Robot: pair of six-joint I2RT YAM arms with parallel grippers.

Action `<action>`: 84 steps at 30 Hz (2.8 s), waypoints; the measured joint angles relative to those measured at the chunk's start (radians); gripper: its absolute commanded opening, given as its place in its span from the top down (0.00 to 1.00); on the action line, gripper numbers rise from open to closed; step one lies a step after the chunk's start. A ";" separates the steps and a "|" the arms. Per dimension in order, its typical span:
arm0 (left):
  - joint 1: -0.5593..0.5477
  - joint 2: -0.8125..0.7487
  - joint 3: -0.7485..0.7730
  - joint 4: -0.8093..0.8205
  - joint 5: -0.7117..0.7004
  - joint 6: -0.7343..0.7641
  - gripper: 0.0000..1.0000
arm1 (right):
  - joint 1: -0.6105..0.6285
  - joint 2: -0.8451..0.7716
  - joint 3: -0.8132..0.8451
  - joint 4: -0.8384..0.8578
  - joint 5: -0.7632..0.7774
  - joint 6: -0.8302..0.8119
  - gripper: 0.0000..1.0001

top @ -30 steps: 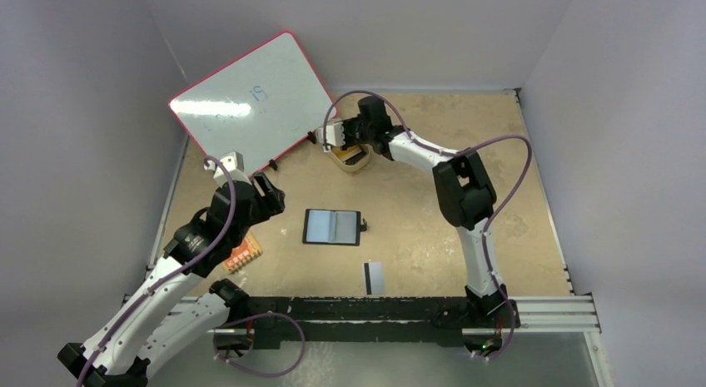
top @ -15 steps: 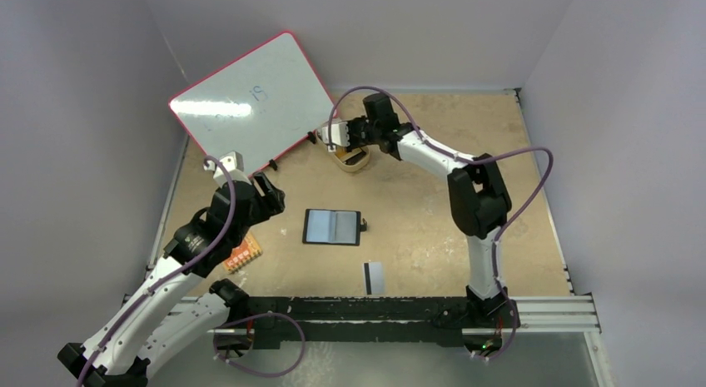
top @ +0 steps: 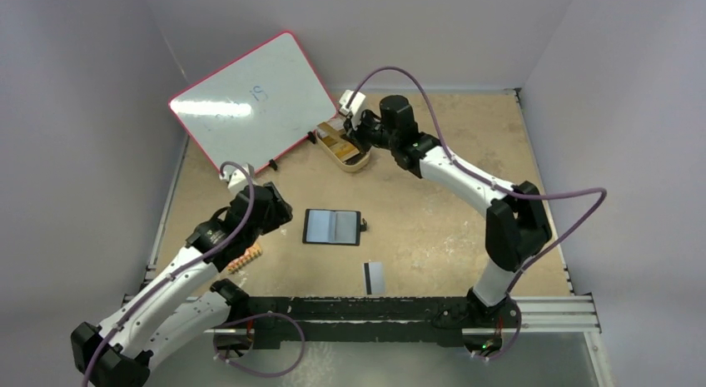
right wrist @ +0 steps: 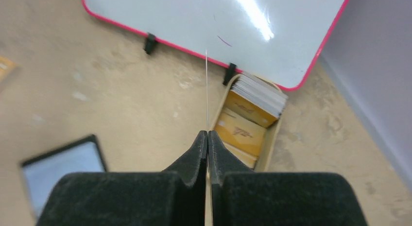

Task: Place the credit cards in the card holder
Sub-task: Pick up the credit card from the storage box, then insert the credit card into the card holder.

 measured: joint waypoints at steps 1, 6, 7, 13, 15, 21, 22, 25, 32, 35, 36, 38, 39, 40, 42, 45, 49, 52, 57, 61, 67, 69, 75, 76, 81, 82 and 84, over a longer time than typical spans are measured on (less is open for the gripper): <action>0.000 0.013 -0.014 0.005 0.008 -0.008 0.40 | 0.006 -0.014 -0.008 0.003 0.000 0.034 1.00; 0.000 0.057 -0.079 0.040 0.058 -0.045 0.42 | 0.051 -0.122 -0.097 0.025 0.022 0.342 1.00; 0.000 0.066 -0.094 0.057 0.072 -0.053 0.42 | 0.064 -0.143 -0.121 0.029 0.027 0.401 1.00; 0.000 0.090 -0.175 0.132 0.129 -0.085 0.43 | 0.118 -0.229 -0.266 0.029 0.053 0.745 1.00; 0.000 0.100 -0.204 0.155 0.146 -0.095 0.44 | 0.119 -0.246 -0.317 0.031 0.054 0.831 1.00; 0.000 0.166 -0.271 0.231 0.186 -0.112 0.48 | 0.119 -0.266 -0.478 0.042 0.055 1.019 1.00; 0.000 0.176 -0.282 0.245 0.192 -0.112 0.49 | 0.119 -0.266 -0.502 0.047 0.052 1.042 1.00; 0.000 0.204 -0.307 0.286 0.212 -0.113 0.53 | 0.119 -0.266 -0.562 0.073 0.048 1.104 1.00; 0.000 0.221 -0.336 0.374 0.261 -0.122 0.59 | 0.119 -0.264 -0.632 0.129 0.050 1.209 1.00; 0.000 0.241 -0.348 0.421 0.289 -0.133 0.63 | 0.119 -0.254 -0.655 0.162 0.049 1.244 1.00; 0.000 0.250 -0.352 0.434 0.298 -0.136 0.64 | 0.119 -0.243 -0.660 0.171 0.049 1.255 1.00; 0.000 0.260 -0.357 0.459 0.312 -0.141 0.66 | 0.119 -0.219 -0.669 0.183 0.050 1.270 1.00; 0.000 0.263 -0.360 0.468 0.320 -0.146 0.66 | 0.119 -0.209 -0.675 0.187 0.051 1.275 1.00; 0.000 0.264 -0.360 0.469 0.323 -0.148 0.67 | 0.119 -0.201 -0.681 0.189 0.052 1.281 1.00; 0.000 0.264 -0.367 0.484 0.333 -0.155 0.67 | 0.119 -0.187 -0.694 0.195 0.052 1.289 1.00; 0.000 0.264 -0.391 0.530 0.356 -0.172 0.68 | 0.119 -0.174 -0.709 0.209 0.052 1.300 1.00; 0.000 0.263 -0.415 0.580 0.387 -0.203 0.66 | 0.119 -0.155 -0.720 0.247 0.050 1.313 1.00; 0.000 0.253 -0.416 0.573 0.391 -0.213 0.65 | 0.119 -0.140 -0.729 0.275 0.048 1.326 1.00; 0.000 0.226 -0.410 0.515 0.371 -0.213 0.65 | 0.119 -0.119 -0.740 0.310 0.047 1.336 1.00; 0.000 0.238 -0.376 0.468 0.338 -0.201 0.65 | 0.119 -0.106 -0.748 0.337 0.043 1.338 1.00; 0.000 0.299 -0.338 0.459 0.304 -0.169 0.65 | 0.119 -0.087 -0.748 0.371 0.023 1.344 1.00; 0.000 0.322 -0.324 0.463 0.300 -0.159 0.66 | 0.119 -0.080 -0.748 0.382 0.018 1.344 1.00; 0.000 0.350 -0.313 0.481 0.294 -0.148 0.69 | 0.119 -0.049 -0.748 0.422 -0.005 1.344 1.00; 0.000 0.351 -0.313 0.482 0.293 -0.148 0.70 | 0.119 -0.042 -0.748 0.429 -0.008 1.344 1.00; 0.000 0.357 -0.312 0.482 0.286 -0.137 0.75 | 0.119 -0.019 -0.748 0.463 -0.029 1.344 1.00; 0.000 0.359 -0.312 0.483 0.285 -0.135 0.75 | 0.119 -0.019 -0.748 0.467 -0.030 1.342 1.00; 0.000 0.364 -0.309 0.484 0.283 -0.130 0.75 | 0.119 -0.019 -0.750 0.480 -0.032 1.336 1.00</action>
